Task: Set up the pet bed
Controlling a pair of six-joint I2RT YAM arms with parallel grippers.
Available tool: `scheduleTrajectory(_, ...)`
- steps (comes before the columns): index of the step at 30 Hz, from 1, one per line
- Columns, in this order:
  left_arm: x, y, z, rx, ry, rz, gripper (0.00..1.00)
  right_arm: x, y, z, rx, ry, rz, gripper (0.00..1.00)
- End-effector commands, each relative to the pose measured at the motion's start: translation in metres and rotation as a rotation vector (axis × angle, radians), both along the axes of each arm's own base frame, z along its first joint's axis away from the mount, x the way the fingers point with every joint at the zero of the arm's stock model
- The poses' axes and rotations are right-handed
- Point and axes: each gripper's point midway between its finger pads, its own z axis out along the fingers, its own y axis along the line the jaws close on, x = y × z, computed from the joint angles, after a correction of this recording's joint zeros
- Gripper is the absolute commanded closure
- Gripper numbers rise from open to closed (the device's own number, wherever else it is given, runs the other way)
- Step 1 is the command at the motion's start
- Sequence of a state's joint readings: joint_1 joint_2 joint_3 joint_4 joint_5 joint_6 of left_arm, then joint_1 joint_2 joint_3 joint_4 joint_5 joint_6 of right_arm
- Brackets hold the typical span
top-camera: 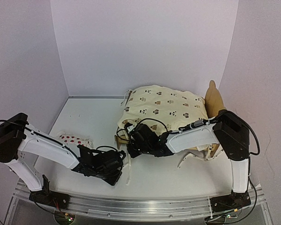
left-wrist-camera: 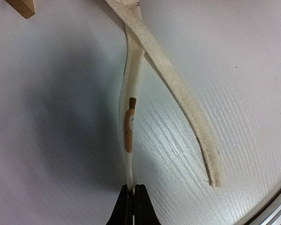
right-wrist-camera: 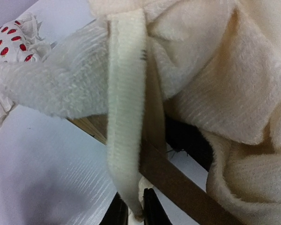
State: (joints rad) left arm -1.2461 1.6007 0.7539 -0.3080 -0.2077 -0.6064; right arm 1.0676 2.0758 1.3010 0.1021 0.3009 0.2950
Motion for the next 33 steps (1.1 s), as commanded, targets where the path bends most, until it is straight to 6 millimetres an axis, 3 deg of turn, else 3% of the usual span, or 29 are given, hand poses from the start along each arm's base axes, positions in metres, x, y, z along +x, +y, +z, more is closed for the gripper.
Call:
scheduleTrajectory(1,0.006,-0.007,0.027,-0.087,-0.035,0.016,1.0,0.006,0.001,0.016,0.004,-0.047,-0.013,0.95)
scheduleTrajectory(3,0.011,-0.008,0.039,-0.11,-0.065,0.03,1.0,0.004,-0.003,0.019,0.003,-0.051,-0.01,1.0)
scheduleTrajectory(12,0.052,-0.026,0.077,-0.207,-0.17,0.101,1.0,-0.013,-0.009,0.032,0.039,-0.018,0.046,1.0)
scheduleTrajectory(21,0.091,-0.05,0.089,-0.272,-0.246,0.126,1.0,-0.032,-0.013,0.041,0.076,0.026,0.111,1.0)
scheduleTrajectory(33,0.13,-0.064,0.082,-0.285,-0.296,0.168,1.0,-0.048,-0.015,0.032,0.105,0.118,0.141,0.95)
